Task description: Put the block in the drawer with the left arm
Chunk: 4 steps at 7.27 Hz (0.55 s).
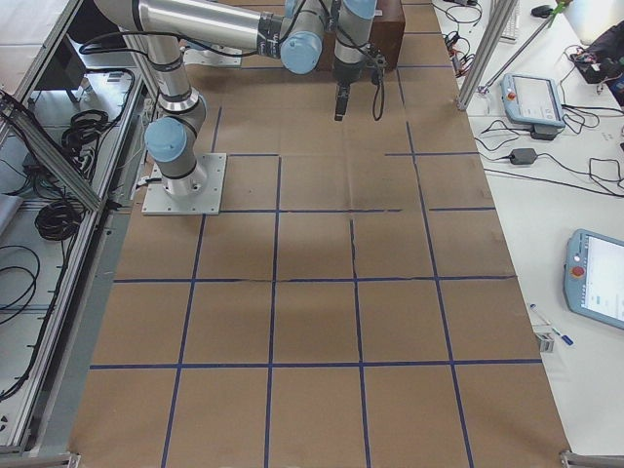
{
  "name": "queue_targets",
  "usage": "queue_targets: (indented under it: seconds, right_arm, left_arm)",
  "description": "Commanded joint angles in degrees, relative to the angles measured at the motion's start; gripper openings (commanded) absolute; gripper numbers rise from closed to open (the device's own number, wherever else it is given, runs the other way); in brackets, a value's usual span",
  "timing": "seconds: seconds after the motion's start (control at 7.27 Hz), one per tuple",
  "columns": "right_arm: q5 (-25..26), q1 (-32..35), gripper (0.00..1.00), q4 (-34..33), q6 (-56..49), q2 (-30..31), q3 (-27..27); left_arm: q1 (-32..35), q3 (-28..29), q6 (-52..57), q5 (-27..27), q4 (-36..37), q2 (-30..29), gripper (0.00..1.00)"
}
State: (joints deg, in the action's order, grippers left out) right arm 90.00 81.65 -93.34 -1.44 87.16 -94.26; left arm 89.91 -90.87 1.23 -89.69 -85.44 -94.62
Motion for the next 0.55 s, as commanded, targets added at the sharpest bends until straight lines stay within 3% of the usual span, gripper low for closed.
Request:
queue_targets:
  seconds: [0.0, 0.41]
  right_arm:
    - [0.0, 0.0, 1.00, 0.0, 0.0, 0.0, 0.0]
    - [0.0, 0.0, 1.00, 0.0, -0.1, 0.0, 0.0]
  left_arm:
    - [0.0, 0.1, 0.0, 0.0, 0.0, 0.0, 0.99]
    - [0.0, -0.4, 0.0, 0.0, 0.0, 0.3, 0.99]
